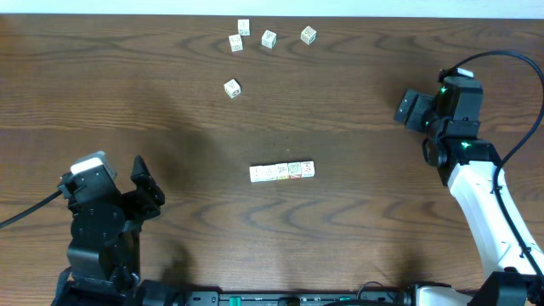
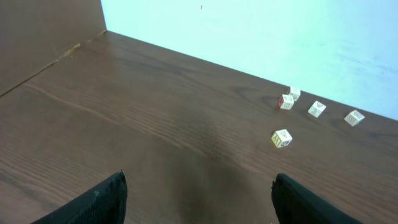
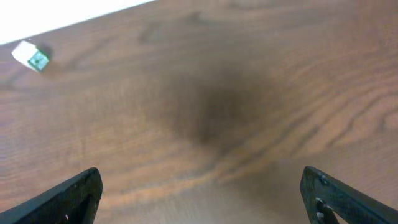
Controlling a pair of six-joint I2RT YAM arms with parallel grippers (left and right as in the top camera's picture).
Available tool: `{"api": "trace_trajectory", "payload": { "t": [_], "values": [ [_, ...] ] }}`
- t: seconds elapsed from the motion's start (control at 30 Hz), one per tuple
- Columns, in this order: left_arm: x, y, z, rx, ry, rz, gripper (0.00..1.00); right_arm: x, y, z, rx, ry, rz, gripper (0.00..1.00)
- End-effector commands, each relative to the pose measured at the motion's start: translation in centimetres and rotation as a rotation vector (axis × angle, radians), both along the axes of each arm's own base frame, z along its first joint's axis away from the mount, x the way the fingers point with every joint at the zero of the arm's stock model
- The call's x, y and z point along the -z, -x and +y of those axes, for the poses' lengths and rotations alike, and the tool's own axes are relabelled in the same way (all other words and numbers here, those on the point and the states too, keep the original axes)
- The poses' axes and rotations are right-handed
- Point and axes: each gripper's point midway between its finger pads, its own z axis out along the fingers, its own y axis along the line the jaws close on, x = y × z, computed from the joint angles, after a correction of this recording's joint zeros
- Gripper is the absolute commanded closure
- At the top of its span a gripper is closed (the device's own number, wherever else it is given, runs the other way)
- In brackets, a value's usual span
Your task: Lift 5 blocks
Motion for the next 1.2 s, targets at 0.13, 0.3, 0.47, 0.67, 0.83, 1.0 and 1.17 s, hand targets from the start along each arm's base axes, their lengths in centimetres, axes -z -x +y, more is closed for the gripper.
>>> {"api": "trace_trajectory", "payload": {
  "t": [0.13, 0.3, 0.47, 0.67, 0.83, 1.0, 1.17],
  "values": [
    [-1.1, 0.3, 0.3, -0.015, -0.003, -0.029, 0.24, -0.8, -0.2, -0.1, 0.0, 0.0, -0.021, 0.01],
    [-1.1, 0.3, 0.3, -0.015, -0.003, -0.029, 0.24, -0.6, -0.1, -0.1, 0.001, 0.0, -0.011, 0.01],
    [-1.1, 0.3, 0.3, -0.015, -0.003, -0.028, 0.24, -0.2, 0.2, -0.1, 0.001, 0.0, 0.009, 0.01],
    [-1.1, 0.3, 0.3, -0.015, -0.002, -0.027, 0.24, 0.5, 0.9, -0.1, 0.001, -0.002, 0.047, 0.01],
    [-0.1, 0.7, 0.4, -0.015, -0.011, 0.016, 0.24, 0.8, 1.1, -0.1, 0.001, -0.002, 0.062, 0.01],
    [1.4, 2.0, 2.3, -0.088, -0.117, 0.115, 0.28, 0.8, 1.1, -0.1, 0.001, -0.002, 0.062, 0.01],
    [4.0, 3.2, 1.3, -0.012, -0.105, 0.234, 0.2, 0.8, 1.1, -0.1, 0.001, -0.002, 0.062, 0.01]
  ]
}}
